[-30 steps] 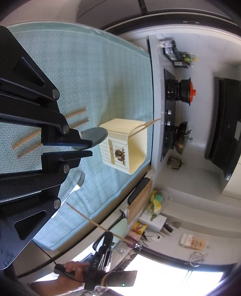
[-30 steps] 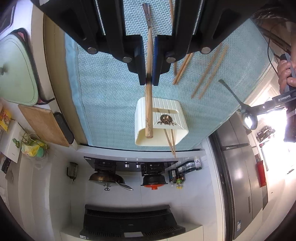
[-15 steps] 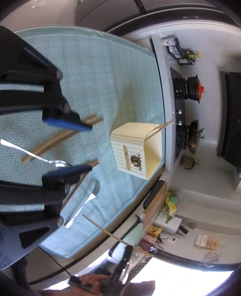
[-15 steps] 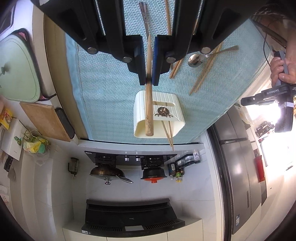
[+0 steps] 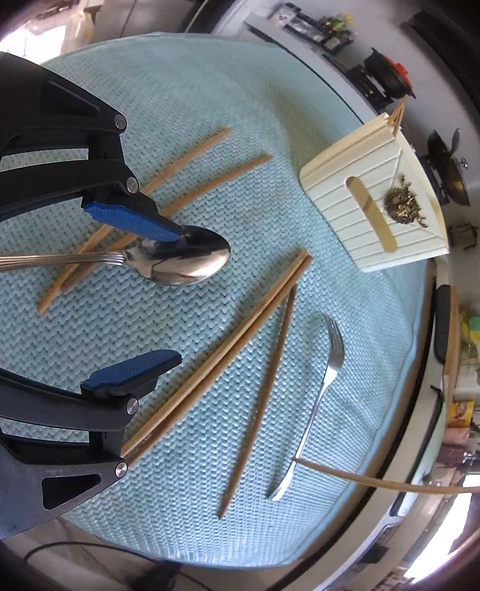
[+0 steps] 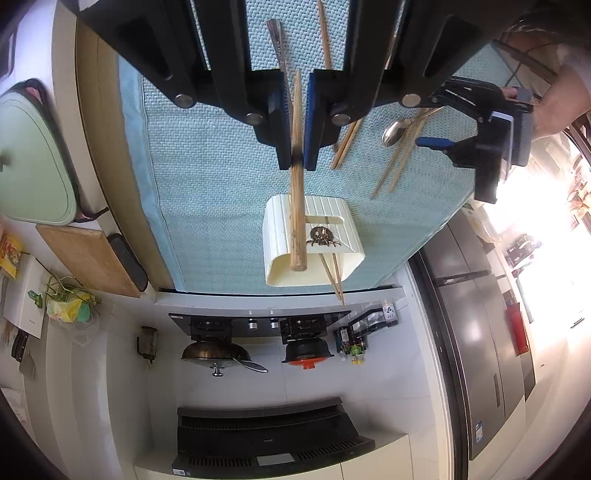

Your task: Organize utensils

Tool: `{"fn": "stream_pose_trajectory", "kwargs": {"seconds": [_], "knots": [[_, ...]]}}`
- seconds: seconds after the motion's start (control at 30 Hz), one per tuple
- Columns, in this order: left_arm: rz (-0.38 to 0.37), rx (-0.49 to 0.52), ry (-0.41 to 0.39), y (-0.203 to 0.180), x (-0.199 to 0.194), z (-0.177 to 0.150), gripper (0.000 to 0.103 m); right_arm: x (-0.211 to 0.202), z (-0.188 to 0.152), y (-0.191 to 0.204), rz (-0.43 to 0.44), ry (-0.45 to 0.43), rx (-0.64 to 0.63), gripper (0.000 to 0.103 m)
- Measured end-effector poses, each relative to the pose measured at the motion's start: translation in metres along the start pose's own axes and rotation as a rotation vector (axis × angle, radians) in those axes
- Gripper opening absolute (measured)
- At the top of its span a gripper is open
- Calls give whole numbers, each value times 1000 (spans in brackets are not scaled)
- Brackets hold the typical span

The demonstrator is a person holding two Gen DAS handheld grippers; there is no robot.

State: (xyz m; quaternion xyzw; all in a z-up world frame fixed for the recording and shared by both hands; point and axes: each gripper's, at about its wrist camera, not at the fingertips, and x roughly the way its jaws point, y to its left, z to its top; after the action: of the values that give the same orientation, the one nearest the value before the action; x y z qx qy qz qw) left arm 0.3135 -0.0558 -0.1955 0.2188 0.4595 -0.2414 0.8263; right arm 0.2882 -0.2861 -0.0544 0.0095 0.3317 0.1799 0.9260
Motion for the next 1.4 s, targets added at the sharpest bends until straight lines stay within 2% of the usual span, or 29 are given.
{"fn": "stream_pose_trajectory", "kwargs": {"seconds": [0.1,0.23,0.37,0.53,0.6,0.63,0.7,0.73,0.77,0.83,1.03,1.07,1.1,1.2,1.3,1.4], "knots": [[-2,-59,31,8,14,1,55,0,-4,0,5,5,3,7],[-69,-199,25,31,17,1,13,-1,-6,-1,11,3,9,7],[-95,-271,-9,46,9,-3,0,-2,-5,-3,15,-4,17,7],[-111,-300,-71,51,-18,-10,0,-5,-6,-4,19,-12,23,7],[-111,-284,-61,53,-20,-10,0,-4,-6,-3,20,-8,22,7],[-106,-277,-47,55,-19,-9,3,-4,-6,-3,21,-7,21,7],[-84,-276,-47,59,-20,-14,23,-2,-7,-2,22,-3,17,7],[-63,-281,-61,63,-22,-17,49,-2,-6,-1,23,-2,15,7],[-37,-289,-84,66,-24,-19,64,-2,-6,0,26,-1,13,7],[-28,-289,-89,70,-20,-17,67,-1,-7,2,30,1,8,7],[-12,-203,-13,55,18,5,65,2,-7,10,40,10,-3,7],[-11,-199,7,53,25,7,50,2,-7,11,43,8,-4,7],[-17,-203,30,53,31,9,43,1,-7,12,44,6,-5,7],[-54,-256,16,62,31,8,41,-4,-6,14,45,-9,-4,7],[-42,-275,-13,66,20,2,41,-10,-5,12,40,-18,-5,7],[-37,-304,-75,72,-4,-3,41,-13,-5,10,35,-25,-3,7]]}}
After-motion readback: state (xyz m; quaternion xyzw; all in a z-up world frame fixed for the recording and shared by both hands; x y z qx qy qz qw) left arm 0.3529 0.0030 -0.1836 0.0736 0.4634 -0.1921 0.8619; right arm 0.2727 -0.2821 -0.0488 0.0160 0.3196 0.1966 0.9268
